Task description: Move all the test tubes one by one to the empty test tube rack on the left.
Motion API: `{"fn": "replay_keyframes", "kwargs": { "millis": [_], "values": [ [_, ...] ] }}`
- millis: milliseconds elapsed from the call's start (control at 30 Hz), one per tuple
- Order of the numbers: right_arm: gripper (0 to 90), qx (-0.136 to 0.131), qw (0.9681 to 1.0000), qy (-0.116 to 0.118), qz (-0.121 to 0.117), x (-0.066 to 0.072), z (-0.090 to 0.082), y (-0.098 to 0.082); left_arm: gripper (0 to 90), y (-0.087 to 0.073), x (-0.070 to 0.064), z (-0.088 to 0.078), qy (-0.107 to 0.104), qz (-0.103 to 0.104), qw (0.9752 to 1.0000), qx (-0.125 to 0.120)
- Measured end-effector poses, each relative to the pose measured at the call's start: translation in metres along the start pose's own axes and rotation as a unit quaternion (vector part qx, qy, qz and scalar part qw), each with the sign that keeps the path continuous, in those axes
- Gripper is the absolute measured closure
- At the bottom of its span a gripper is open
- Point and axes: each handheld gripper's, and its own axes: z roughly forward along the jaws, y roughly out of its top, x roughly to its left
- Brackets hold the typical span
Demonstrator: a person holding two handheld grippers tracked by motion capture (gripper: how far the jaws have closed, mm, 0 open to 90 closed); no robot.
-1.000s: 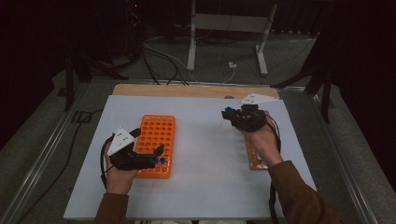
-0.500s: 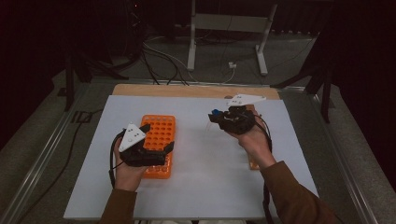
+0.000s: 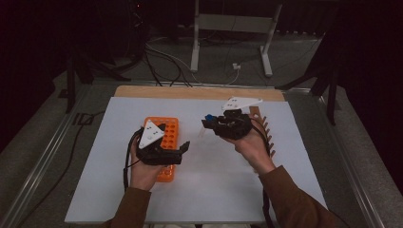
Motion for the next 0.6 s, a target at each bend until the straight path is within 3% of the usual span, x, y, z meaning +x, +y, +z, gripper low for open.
{"fn": "replay_keyframes", "kwargs": {
  "millis": [300,500,600],
  "values": [
    [76.9,0.005,0.9997,0.024,-0.005,0.015,0.007,0.002,10.2,0.004,-0.016,0.013,-0.004,0.022,0.9997,0.009],
    [76.9,0.012,0.9993,0.034,-0.013,0.025,0.01,0.004,28.3,0.003,-0.025,0.019,0.001,0.04,0.9992,0.004],
    [76.9,0.014,0.999,0.039,-0.016,0.028,0.011,0.004,44.6,0.003,-0.027,0.019,-0.003,0.041,0.9991,-0.002]
  ]
}}
